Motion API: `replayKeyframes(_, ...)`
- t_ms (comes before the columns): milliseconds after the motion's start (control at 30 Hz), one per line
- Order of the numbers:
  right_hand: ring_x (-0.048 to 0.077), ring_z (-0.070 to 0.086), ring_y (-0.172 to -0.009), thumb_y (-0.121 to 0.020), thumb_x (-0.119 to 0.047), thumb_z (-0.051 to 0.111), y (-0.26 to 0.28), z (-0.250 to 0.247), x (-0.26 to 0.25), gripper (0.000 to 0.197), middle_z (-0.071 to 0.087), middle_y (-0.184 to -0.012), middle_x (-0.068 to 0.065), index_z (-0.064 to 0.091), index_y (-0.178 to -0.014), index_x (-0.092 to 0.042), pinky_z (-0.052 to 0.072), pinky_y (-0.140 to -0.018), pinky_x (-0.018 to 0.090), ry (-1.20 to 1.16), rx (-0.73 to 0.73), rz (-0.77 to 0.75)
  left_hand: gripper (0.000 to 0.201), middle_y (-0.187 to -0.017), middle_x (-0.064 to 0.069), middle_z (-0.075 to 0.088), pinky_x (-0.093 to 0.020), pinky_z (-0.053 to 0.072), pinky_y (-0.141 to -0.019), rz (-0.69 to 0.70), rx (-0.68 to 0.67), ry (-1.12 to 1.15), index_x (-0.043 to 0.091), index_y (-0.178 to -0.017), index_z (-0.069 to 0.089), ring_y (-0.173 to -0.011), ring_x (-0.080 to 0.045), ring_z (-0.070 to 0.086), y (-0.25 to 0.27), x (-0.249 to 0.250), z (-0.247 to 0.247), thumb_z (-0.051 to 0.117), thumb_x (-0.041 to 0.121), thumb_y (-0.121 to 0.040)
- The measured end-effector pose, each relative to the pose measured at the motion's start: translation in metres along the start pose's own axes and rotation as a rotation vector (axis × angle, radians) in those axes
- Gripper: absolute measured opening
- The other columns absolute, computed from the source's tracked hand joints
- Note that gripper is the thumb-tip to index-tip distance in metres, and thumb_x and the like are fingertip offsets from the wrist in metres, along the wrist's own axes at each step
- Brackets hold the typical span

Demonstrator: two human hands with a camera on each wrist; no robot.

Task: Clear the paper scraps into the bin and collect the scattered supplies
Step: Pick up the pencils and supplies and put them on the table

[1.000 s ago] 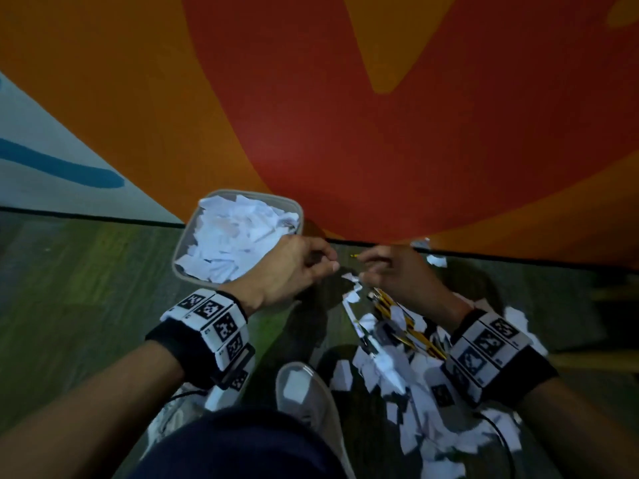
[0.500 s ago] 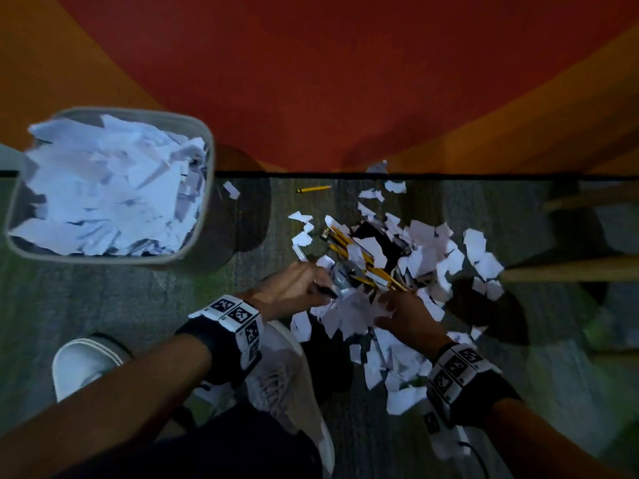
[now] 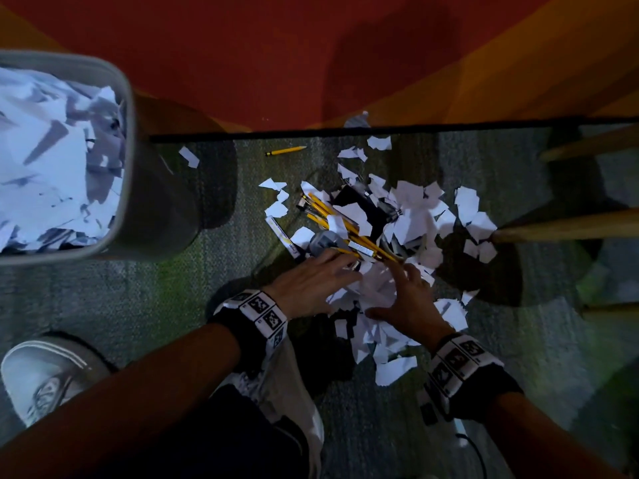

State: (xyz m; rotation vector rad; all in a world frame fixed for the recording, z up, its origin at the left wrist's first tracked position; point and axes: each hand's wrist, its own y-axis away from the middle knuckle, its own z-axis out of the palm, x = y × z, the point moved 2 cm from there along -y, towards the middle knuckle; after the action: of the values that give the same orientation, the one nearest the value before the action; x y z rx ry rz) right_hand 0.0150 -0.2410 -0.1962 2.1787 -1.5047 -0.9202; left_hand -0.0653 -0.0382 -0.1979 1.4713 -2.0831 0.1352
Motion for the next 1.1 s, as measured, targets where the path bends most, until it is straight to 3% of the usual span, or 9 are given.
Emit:
replayKeyframes(133,0.047,0.031,-0.135,-0.068,-0.048,0.086,-0.003,0.01,-0.006,0.115,0.012,-0.155,0.018,0.013,-0.155,-0.026,0.035,-0.107,0.055,0.046,-0.069,0.06,0.066,-0.154,-0.011,0.024,-0.057,0.049,-0.09,-0.016,0.006,-0.137,0.031,-0.135,0.048,-0.141,-0.036,0.022,-0.003,0.003,0.011,0.081,0.024,-0.079)
replayKeyframes(300,0.05,0.034,-0.127,-0.074,-0.05,0.08,-0.008,0.018,-0.016,0.103,0.019,-0.149,0.022,0.018,-0.152,-0.022,0.035,-0.104,0.055,0.05,0.044,0.114,0.025,-0.15,-0.011,0.031,-0.05,0.049,-0.087,-0.016,0.064,-0.183,0.022,-0.112,0.065,-0.139,-0.036,0.027,-0.012,-0.003,0.012,0.065,0.013,-0.089)
replayKeyframes(467,0.048,0.052,-0.095,-0.079,0.003,0.061,-0.018,0.016,-0.017,0.045,0.039,-0.125,0.021,0.047,-0.122,-0.005,0.046,-0.075,0.046,-0.11,0.198,0.035,0.018,-0.142,-0.014,0.04,-0.046,0.05,-0.087,0.019,0.142,-0.135,0.01,-0.1,0.067,-0.136,-0.038,0.033,-0.013,-0.012,0.008,0.064,-0.001,-0.085)
replayKeyframes(567,0.044,0.054,-0.087,-0.079,0.009,0.055,-0.019,0.003,-0.012,0.034,0.046,-0.115,0.022,0.053,-0.111,-0.001,0.041,-0.066,0.039,-0.164,0.241,0.004,0.024,-0.134,-0.013,0.046,-0.043,0.053,-0.075,-0.027,0.225,-0.088,0.006,-0.103,0.067,-0.13,-0.035,0.041,-0.011,-0.015,0.002,0.067,-0.005,-0.082)
replayKeyframes(633,0.041,0.054,-0.096,-0.08,-0.004,0.067,-0.014,-0.006,-0.006,0.039,0.05,-0.112,0.021,0.055,-0.118,-0.004,0.043,-0.074,0.039,-0.151,0.24,0.025,0.025,-0.119,-0.013,0.053,-0.042,0.051,-0.061,-0.006,0.255,-0.017,0.005,-0.098,0.065,-0.109,-0.034,0.055,-0.009,-0.015,-0.002,0.068,-0.008,-0.077)
replayKeyframes(700,0.038,0.049,-0.11,-0.077,-0.032,0.078,-0.005,-0.007,0.007,0.062,0.052,-0.117,0.019,0.049,-0.127,-0.011,0.044,-0.089,0.043,-0.142,0.146,0.112,0.026,-0.108,-0.012,0.057,-0.039,0.047,-0.056,0.025,0.229,0.07,0.006,-0.1,0.065,-0.089,-0.033,0.061,-0.009,-0.008,-0.003,0.067,-0.007,-0.077)
replayKeyframes(800,0.039,0.046,-0.123,-0.05,-0.08,0.071,0.009,0.002,0.03,0.111,0.048,-0.131,0.016,0.03,-0.138,-0.027,0.045,-0.098,0.055,-0.198,-0.038,0.254,0.047,-0.124,-0.008,0.053,-0.037,0.049,-0.064,0.011,0.138,0.184,0.015,-0.133,0.053,-0.099,-0.027,0.058,-0.011,0.004,0.003,0.067,0.01,-0.089)
replayKeyframes(900,0.041,0.051,-0.118,-0.053,-0.068,0.082,0.015,0.011,0.029,0.115,0.037,-0.136,0.017,0.02,-0.144,-0.031,0.049,-0.094,0.053,-0.24,-0.1,0.309,0.075,-0.143,-0.004,0.036,-0.037,0.055,-0.07,0.015,0.061,0.148,0.027,-0.15,0.033,-0.112,-0.025,0.052,-0.014,0.012,0.01,0.074,0.027,-0.087)
replayKeyframes(1100,0.041,0.045,-0.123,-0.068,-0.039,0.087,0.007,0.026,-0.016,0.104,0.036,-0.141,0.022,0.027,-0.149,-0.015,0.044,-0.097,0.04,-0.294,0.017,0.165,0.07,-0.155,-0.004,0.027,-0.045,0.057,-0.077,0.038,-0.019,0.051,0.029,-0.137,0.035,-0.14,-0.034,0.034,-0.015,0.023,0.028,0.075,0.021,-0.08)
